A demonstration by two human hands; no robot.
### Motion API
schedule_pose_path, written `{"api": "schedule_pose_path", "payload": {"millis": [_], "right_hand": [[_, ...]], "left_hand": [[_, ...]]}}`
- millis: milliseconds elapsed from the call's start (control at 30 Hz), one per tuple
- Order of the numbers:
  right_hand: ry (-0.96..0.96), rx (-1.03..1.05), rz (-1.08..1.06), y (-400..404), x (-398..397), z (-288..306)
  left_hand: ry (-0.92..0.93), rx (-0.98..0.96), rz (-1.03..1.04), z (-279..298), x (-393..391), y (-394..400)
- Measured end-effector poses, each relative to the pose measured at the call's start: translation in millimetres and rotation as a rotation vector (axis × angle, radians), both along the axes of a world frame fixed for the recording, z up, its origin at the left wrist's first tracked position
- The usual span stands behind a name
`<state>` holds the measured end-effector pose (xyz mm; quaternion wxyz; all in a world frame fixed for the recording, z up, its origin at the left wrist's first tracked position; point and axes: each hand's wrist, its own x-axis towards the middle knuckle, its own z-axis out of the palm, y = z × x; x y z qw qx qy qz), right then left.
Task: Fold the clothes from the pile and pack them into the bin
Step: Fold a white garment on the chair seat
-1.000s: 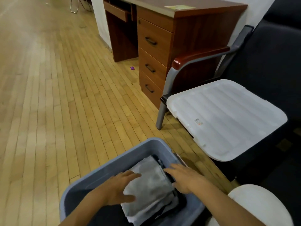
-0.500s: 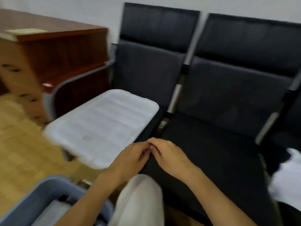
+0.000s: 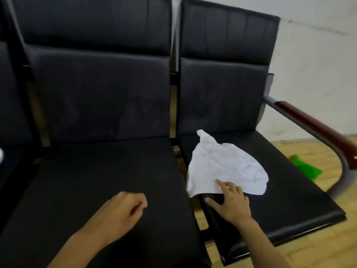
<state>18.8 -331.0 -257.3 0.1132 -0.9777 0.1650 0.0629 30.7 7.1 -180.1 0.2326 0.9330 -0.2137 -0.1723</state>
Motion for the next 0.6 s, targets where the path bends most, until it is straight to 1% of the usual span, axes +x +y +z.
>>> {"api": "schedule_pose_path", "payload": {"millis": [33, 100, 167, 233, 267, 300, 333, 400, 467, 500, 567, 600], "right_hand": [[-0.035, -0.036, -0.011, 0.6, 3.7, -5.5], [-0.151, -0.027, -0.044, 5.2, 20.5, -9.5], [-0.227, -0.029, -0.013, 17.4, 38.9, -6.1], [-0.268, -0.101, 0.036, 33.1, 51.6, 3.6], [-0.312, -0.118, 0.054, 39.8, 54.6, 12.2], [-0.396, -0.102, 0.062, 46.1, 56.2, 21.2], [-0.521, -0.045, 0.056, 52.7, 56.7, 35.0], [-0.808, 0.159, 0.065, 70.4, 48.9, 68.0], [-1.072, 0.445, 0.140, 100.3, 29.5, 110.0], [-1.127, 0.650, 0.183, 119.0, 16.5, 132.8], [-1.112, 1.034, 0.219, 146.9, -0.8, 172.0], [-1.103, 1.151, 0.212, 154.1, -4.4, 182.8]], "left_hand": [[-0.003, 0.013, -0.014, -3.2, 1.1, -5.1], [-0.019, 0.014, -0.022, -4.2, 2.1, -12.3], [-0.027, 0.031, -0.023, -5.4, 2.0, -12.4], [-0.025, 0.090, -0.033, -6.2, 2.9, -8.0], [-0.024, 0.086, -0.023, -6.9, 2.6, -5.3], [-0.032, 0.055, -0.010, -7.0, 1.1, -3.1], [-0.053, 0.006, 0.007, -4.2, 1.3, -1.7], [-0.076, -0.141, 0.069, 1.1, -0.7, 0.1], [-0.080, -0.325, 0.135, 7.2, -1.6, -2.3], [-0.108, -0.425, 0.172, 13.5, -5.7, -1.1], [-0.151, -0.638, 0.239, 26.2, -11.5, 2.0], [-0.156, -0.720, 0.264, 31.8, -13.3, 5.8]]}}
